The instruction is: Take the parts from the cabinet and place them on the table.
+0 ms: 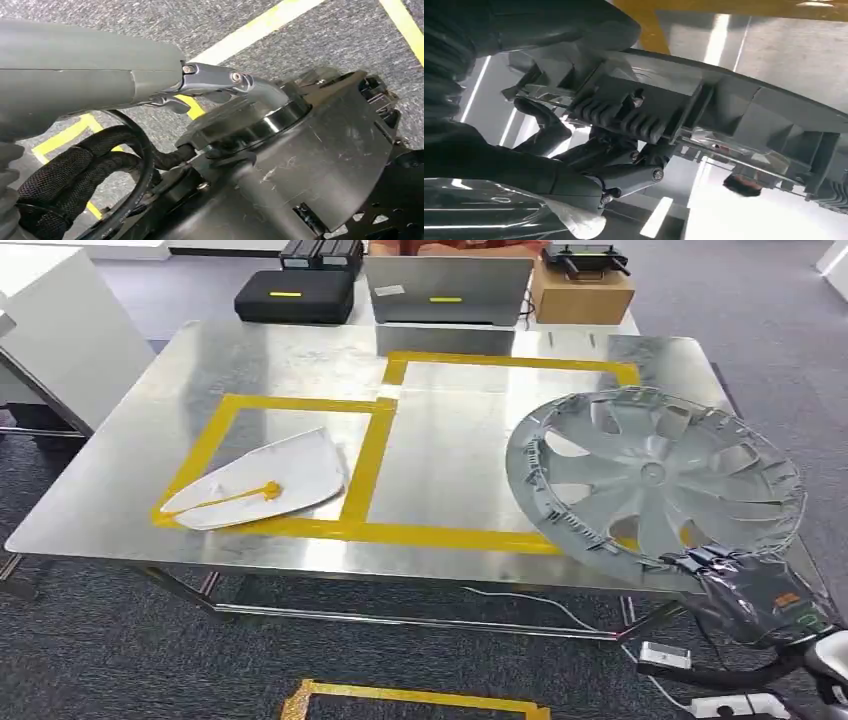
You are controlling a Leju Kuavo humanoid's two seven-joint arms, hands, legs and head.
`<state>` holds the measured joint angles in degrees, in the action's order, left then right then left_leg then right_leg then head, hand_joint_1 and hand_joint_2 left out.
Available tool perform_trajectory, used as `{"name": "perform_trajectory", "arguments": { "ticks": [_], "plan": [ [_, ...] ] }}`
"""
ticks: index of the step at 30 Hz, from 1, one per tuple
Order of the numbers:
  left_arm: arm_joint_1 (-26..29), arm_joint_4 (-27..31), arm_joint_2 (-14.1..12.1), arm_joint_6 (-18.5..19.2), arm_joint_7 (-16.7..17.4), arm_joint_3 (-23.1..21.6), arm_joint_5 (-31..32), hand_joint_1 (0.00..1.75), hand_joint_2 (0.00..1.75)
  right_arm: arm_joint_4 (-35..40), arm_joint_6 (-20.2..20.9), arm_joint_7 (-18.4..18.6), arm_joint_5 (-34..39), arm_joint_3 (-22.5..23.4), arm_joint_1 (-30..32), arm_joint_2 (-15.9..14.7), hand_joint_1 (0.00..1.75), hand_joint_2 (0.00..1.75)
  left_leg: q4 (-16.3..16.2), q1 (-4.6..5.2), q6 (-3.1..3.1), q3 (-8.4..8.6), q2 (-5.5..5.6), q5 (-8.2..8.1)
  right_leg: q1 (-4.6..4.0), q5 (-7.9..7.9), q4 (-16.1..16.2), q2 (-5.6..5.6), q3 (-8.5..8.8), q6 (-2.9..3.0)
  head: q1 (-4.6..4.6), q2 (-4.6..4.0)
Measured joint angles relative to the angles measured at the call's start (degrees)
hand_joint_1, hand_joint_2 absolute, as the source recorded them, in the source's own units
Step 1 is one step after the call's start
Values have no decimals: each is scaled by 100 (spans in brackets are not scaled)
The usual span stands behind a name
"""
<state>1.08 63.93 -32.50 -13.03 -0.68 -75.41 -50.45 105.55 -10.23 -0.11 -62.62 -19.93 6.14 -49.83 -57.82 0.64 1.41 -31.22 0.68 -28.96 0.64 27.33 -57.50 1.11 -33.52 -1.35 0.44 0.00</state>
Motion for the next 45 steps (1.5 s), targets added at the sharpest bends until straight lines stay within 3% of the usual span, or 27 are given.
{"name": "perform_trajectory", "arguments": {
  "ticks": [19, 25, 36, 43, 44, 45],
  "plan": [
    [49, 153, -90, -241, 15, -28, -311, 0, 175, -702, 68, 155, -380, -273, -1099, 503, 175, 175, 0, -1, -1, -7, 0, 1, 0, -1, -2, 0, -6, 0, 2, 0],
    [72, 315, -76, -568, 35, -140, -411, 0, 175, -844, -61, 37, -317, -405, -1230, 669, 175, 175, 0, -1, 0, -10, 0, 1, 0, 0, -1, -1, -8, 0, 0, 0],
    [-50, 337, -79, -573, 26, -326, -487, 0, 175, -1119, -135, 2, -153, -769, -1464, 1226, 175, 175, 0, -2, -1, -10, 0, 2, -1, -1, -4, -1, -9, 0, 0, 0],
    [-110, 337, -81, -570, -4, -431, -531, 0, 175, -1268, -138, -19, -79, -968, -1572, 1357, 175, 175, 0, -1, -1, -12, 1, 2, 0, 0, -4, -2, -9, 0, 0, 0],
    [-116, 337, -83, -566, -9, -437, -549, 0, 175, -1281, -136, -20, -68, -986, -1576, 1362, 0, 175, 0, -1, -1, -12, 1, 2, 0, 0, -4, -2, -9, 0, 2, 0],
    [-118, 337, -83, -557, -11, -444, -568, 0, 175, -1294, -138, -20, -68, -1008, -1579, 1364, 0, 175, 0, 0, -1, -12, 1, 2, 0, 0, -4, -2, -9, 0, 0, 0]
  ]
}}
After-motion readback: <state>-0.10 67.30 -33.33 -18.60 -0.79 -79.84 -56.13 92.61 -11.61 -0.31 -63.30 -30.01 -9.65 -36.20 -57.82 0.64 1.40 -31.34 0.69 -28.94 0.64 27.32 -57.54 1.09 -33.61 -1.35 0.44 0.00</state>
